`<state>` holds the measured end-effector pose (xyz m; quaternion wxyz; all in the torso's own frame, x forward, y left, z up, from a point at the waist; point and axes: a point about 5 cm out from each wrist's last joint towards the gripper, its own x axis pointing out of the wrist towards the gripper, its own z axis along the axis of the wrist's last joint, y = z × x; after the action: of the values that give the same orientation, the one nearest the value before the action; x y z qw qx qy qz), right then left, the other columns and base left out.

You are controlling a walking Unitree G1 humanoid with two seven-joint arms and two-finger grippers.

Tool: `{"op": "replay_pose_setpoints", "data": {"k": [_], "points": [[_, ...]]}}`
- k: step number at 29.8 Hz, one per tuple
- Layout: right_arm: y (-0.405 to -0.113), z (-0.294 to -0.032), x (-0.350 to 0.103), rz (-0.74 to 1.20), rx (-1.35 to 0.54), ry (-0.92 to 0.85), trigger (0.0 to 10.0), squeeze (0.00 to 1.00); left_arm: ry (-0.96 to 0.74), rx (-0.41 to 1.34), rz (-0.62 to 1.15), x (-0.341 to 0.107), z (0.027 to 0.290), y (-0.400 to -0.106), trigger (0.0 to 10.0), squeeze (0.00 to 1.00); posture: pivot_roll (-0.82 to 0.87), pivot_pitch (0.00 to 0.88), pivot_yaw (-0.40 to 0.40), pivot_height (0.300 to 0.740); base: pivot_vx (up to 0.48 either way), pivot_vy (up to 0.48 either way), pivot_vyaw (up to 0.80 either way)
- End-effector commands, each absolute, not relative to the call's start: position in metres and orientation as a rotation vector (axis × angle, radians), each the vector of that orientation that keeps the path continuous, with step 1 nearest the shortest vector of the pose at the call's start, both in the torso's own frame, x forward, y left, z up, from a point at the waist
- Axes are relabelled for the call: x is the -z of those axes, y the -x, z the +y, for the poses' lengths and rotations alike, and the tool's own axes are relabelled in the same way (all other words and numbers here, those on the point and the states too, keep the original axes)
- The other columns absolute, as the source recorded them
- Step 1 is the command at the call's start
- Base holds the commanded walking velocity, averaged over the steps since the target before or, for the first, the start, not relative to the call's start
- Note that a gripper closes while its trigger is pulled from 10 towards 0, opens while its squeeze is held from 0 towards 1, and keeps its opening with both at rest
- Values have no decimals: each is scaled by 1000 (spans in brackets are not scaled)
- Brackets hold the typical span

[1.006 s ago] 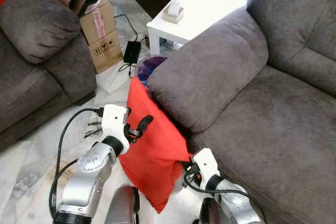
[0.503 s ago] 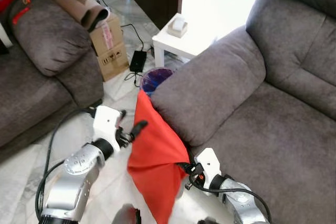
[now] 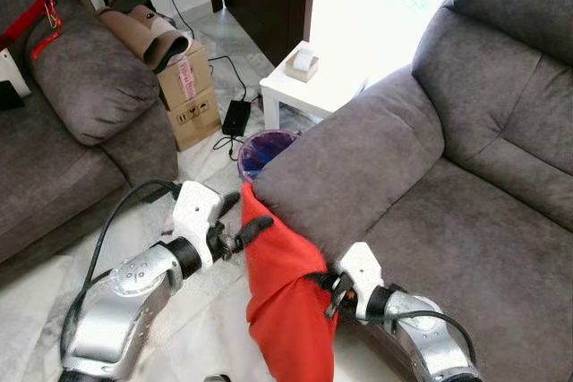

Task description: Move the pillow to the sofa from floor

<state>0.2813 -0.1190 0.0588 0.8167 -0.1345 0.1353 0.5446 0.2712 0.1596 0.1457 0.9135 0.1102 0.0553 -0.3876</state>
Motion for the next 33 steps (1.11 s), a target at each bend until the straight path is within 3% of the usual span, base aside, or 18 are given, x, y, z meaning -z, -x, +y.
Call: {"op": "replay_pose_setpoints", "data": {"k": [1,6,7,15,18,19,20,23,28,29,33], "points": [[-271,-109,-75,237,-1342,309,10000,0,-276,876,186,-137,163,-259,10000,0,92,170,9,740,0,0,0],[-261,-123,-60,370,-1428,454,10000,0,-331,899,266,-129,180,-253,10000,0,91,173,10,740,0,0,0],[-256,-130,-53,431,-1457,509,10000,0,-352,929,300,-127,187,-248,10000,1000,98,174,12,740,0,0,0],[-231,-127,-69,458,-1651,458,10000,0,-524,1069,385,-119,190,-239,10000,1000,94,175,13,740,0,0,0],[-228,-133,-61,486,-1631,529,10000,0,-715,1093,454,-100,200,-239,10000,1000,88,172,15,740,0,0,0],[-232,-134,-59,478,-1591,548,10000,0,-705,1072,457,-98,201,-241,10000,820,88,172,16,740,0,0,0],[-243,-135,-57,452,-1492,585,10000,0,-656,1000,444,-95,201,-247,10000,0,84,168,16,740,0,0,0],[-255,-136,-56,417,-1371,626,10000,0,-617,920,410,-95,200,-253,10000,0,80,169,16,740,0,0,0],[-301,-135,-75,241,-952,648,10000,0,-508,750,300,-99,190,-266,10000,0,88,165,14,740,0,0,0],[-301,-135,-75,241,-952,648,10000,0,-508,750,300,-99,190,-266,10000,0,88,165,14,740,0,0,0],[-317,-124,-91,119,-802,472,10000,0,-397,558,199,-103,187,-277,10000,0,95,154,10,740,0,0,0]]}}
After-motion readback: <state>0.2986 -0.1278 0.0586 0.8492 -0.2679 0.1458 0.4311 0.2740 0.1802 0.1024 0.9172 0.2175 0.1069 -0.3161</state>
